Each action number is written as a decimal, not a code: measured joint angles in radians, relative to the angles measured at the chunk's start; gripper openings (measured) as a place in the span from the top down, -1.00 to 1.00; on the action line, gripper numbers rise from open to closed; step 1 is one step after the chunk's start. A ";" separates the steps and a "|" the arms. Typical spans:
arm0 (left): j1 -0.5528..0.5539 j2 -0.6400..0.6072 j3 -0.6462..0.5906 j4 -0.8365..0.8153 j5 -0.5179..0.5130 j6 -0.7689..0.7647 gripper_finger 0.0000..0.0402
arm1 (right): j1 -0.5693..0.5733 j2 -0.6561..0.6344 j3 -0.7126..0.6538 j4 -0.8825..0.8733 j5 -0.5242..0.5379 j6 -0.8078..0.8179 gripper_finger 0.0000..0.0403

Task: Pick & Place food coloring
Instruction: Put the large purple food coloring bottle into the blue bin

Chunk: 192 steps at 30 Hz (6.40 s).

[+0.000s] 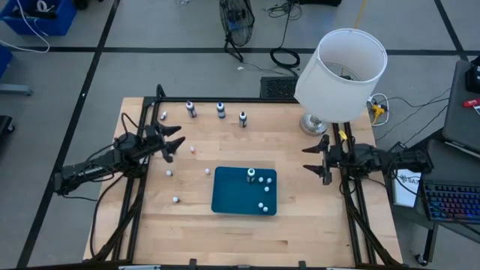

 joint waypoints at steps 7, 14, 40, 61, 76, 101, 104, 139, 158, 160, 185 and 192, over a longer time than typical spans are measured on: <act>0.000 0.009 0.000 -0.043 -0.038 -0.082 -0.34 | -0.037 0.005 -0.019 0.011 0.057 -0.054 -0.34; 0.000 0.147 0.217 -0.415 -0.217 -0.306 -0.34 | -0.037 0.010 -0.038 0.025 0.053 -0.055 -0.36; 0.546 1.365 0.763 -0.918 -0.274 -0.127 -0.34 | -0.037 0.014 -0.043 0.023 0.054 -0.100 -0.37; 0.533 1.461 0.769 -0.796 -0.268 -0.226 0.15 | -0.037 0.023 -0.048 0.144 0.056 -0.100 -0.34; 0.545 1.541 1.080 -1.044 -0.443 -0.309 0.98 | -0.037 0.023 -0.045 0.147 0.056 -0.100 -0.34; 0.573 1.642 1.052 -0.985 -0.415 -0.353 1.00 | -0.037 0.023 -0.044 0.147 0.055 -0.100 -0.35; 0.547 1.603 1.053 -0.973 -0.407 -0.330 1.00 | -0.037 0.023 -0.044 0.147 0.055 -0.100 -0.34; 0.445 1.600 1.058 -0.781 -0.128 0.146 -0.40 | -0.037 0.023 -0.044 0.147 0.055 -0.100 -0.36; 0.467 1.640 1.058 -0.673 -0.176 0.176 -0.41 | -0.037 0.023 -0.044 0.147 0.055 -0.100 -0.34; 0.467 1.639 1.058 -0.673 -0.184 0.165 -0.41 | -0.037 0.023 -0.044 0.147 0.055 -0.100 -0.35; 0.247 1.501 1.097 -0.851 -0.172 0.186 0.30 | -0.037 0.023 -0.044 0.147 0.055 -0.100 -0.35; -0.146 1.444 1.330 -1.130 -0.323 -0.021 0.31 | -0.037 0.023 -0.044 0.147 0.055 -0.100 -0.35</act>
